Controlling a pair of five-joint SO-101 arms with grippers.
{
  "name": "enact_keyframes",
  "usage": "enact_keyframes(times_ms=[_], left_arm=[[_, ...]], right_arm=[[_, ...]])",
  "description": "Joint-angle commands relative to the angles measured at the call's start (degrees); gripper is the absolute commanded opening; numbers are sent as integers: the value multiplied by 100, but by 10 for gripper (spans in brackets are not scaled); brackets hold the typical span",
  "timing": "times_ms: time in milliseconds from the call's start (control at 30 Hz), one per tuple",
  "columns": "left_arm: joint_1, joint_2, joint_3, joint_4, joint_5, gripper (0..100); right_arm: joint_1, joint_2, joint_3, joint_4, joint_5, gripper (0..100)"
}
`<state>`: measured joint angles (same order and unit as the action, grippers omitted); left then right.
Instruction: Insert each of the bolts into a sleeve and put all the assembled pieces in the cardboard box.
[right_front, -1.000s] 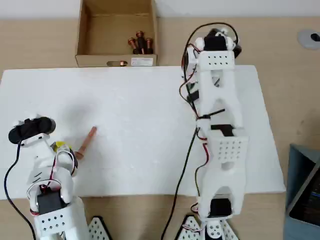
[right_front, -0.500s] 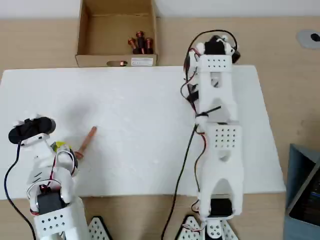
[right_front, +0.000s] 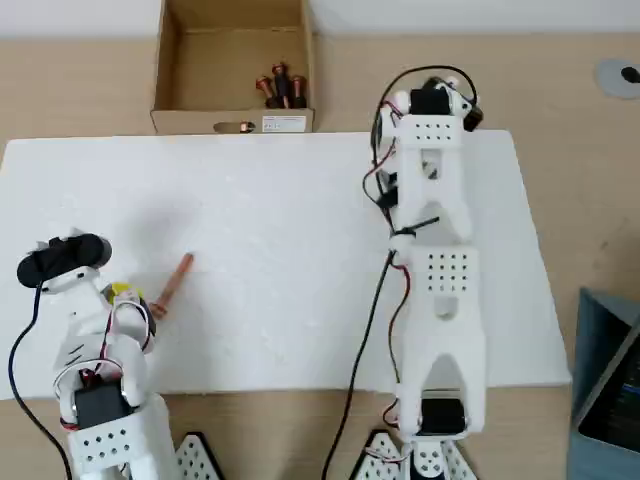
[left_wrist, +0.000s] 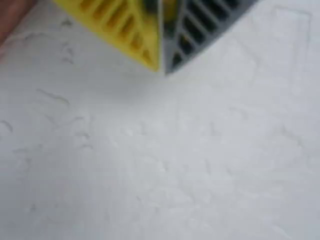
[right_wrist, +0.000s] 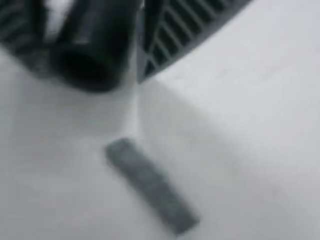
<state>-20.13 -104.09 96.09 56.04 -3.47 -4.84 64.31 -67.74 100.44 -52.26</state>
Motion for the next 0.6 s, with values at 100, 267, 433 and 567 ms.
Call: enact_keyframes(times_ms=[100,267,433,567], left_arm=[[-62,-31,-44,-79,26,2],[-62,-31,-44,-79,26,2],[-62,-31,-44,-79,26,2],[-62,-31,-35,-79,26,2]], right_arm=[[-198,40,-145,-44,18,9],[-145,-163,-356,105,35,9],[-119,-760,-611,167,501,9],[-4,-1323,-593,176,1011,9]])
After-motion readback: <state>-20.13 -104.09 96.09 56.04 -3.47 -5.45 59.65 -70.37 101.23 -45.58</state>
